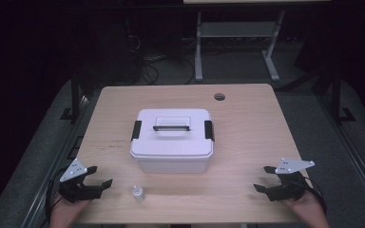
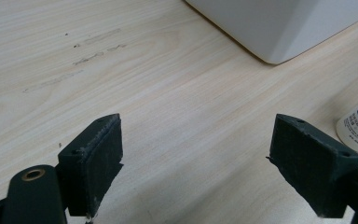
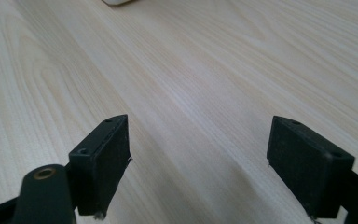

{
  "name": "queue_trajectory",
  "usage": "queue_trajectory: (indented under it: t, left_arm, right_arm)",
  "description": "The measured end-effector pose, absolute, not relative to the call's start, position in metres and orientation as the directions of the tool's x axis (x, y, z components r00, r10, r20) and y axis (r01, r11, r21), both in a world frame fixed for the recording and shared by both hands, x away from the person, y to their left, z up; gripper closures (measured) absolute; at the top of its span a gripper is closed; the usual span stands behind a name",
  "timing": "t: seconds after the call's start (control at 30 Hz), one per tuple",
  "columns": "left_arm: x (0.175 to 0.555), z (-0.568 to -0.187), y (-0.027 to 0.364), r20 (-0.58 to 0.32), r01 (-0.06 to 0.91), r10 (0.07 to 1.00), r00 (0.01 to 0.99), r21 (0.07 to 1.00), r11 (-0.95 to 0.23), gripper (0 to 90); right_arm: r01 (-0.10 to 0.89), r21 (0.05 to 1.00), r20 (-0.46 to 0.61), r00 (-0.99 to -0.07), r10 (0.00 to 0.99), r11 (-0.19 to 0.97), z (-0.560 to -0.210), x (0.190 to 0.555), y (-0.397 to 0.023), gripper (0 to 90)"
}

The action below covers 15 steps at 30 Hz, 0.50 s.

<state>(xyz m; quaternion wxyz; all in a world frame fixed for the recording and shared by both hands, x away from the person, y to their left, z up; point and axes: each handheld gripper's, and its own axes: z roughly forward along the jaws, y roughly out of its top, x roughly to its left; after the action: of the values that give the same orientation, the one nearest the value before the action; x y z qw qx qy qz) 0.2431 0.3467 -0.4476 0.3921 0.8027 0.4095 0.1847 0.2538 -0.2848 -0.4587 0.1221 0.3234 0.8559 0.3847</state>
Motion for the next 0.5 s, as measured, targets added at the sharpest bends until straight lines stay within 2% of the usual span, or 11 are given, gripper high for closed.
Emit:
queue_trajectory:
  t: [0.17,0.5]
  left_arm:
    - [0.244,-0.45,0.344,-0.024,0.519,0.79,0.613,0.766,-0.379,17.0]
    - [0.246,-0.45,0.338,-0.034,0.512,0.769,0.639,0.764,-0.392,17.0]
  right_arm:
    - [0.448,0.749,0.045,-0.77,0.637,0.489,-0.454,0.257,-0.288,20.5]
    - [0.442,0.687,0.03,-0.81,0.585,0.577,-0.434,0.272,-0.3,19.1]
